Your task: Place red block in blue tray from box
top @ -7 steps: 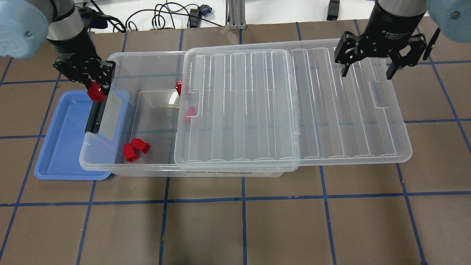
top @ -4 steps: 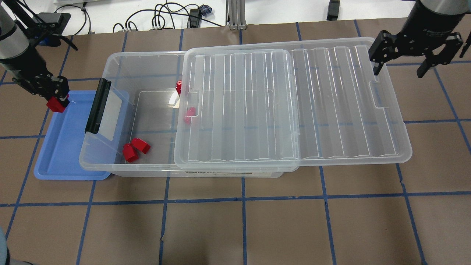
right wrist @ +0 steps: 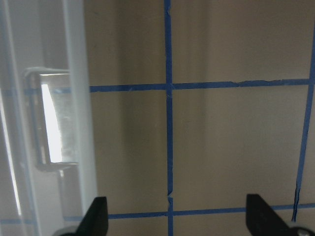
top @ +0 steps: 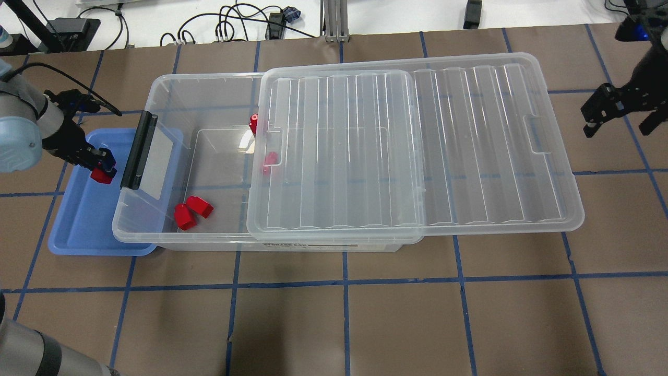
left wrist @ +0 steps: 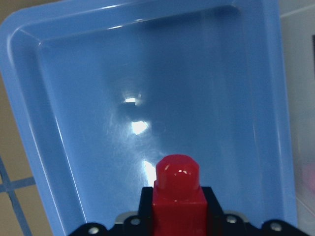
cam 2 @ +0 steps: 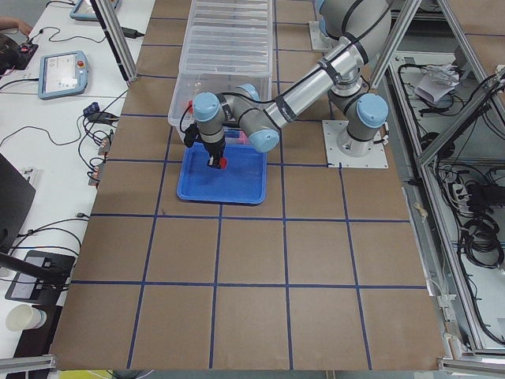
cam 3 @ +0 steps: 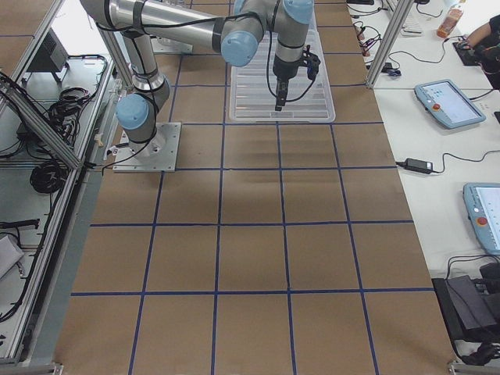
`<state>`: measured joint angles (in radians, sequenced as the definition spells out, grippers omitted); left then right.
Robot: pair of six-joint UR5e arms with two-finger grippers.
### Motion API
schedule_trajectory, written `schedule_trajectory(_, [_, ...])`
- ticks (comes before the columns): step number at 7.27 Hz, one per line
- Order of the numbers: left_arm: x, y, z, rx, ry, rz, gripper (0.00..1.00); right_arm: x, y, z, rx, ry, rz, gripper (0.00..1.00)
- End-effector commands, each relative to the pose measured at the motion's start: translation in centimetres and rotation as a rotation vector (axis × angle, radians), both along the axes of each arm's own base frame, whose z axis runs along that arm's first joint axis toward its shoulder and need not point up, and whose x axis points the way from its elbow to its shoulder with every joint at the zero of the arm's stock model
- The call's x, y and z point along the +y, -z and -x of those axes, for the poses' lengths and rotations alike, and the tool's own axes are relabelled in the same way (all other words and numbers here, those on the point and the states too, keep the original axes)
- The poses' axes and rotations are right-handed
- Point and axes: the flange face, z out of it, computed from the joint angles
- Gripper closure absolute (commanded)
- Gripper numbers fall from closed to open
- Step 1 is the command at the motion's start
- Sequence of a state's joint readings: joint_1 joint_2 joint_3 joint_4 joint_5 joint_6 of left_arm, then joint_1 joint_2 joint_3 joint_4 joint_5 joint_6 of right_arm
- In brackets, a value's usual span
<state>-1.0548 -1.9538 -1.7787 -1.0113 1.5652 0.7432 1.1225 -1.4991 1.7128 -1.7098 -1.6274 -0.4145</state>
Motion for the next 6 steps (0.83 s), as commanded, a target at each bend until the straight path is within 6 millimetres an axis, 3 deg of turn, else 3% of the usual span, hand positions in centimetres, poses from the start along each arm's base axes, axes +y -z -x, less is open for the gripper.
schedule_trajectory(1, [0.5,-1.3,0.9,0.004,0.010,-0.003,0.00,1.4,3.2,1.0,-0.016,0.016,0.001,0.00])
schedule_trajectory(2, [1.7,-5.8,1.7,0.043,0.010,-0.067,0.00,1.5,3.8,0.9,-0.023,0.015,-0.005,0.00])
schedule_trajectory(3, [1.6,-10.9,2.3,0.033,0.013,-0.053,0.00,1.3,3.3,0.8,-0.021,0.017,0.005,0.00])
schedule_trajectory(4, [1.3,-17.0,6.2,0.030,0.062,-0.055,0.00,1.0,3.5,0.7,-0.024,0.017,0.011,0.00])
schedule_trajectory(5, [1.5,-22.3,13.0,0.004,0.036,-0.048,0.00,0.9,3.4,-0.1,-0.041,0.006,0.022,0.00])
schedule_trajectory(6, [3.0,-25.9,20.2,-0.011,-0.073,-0.064,0.00,0.4,3.4,-2.1,-0.044,-0.031,0.026,0.00])
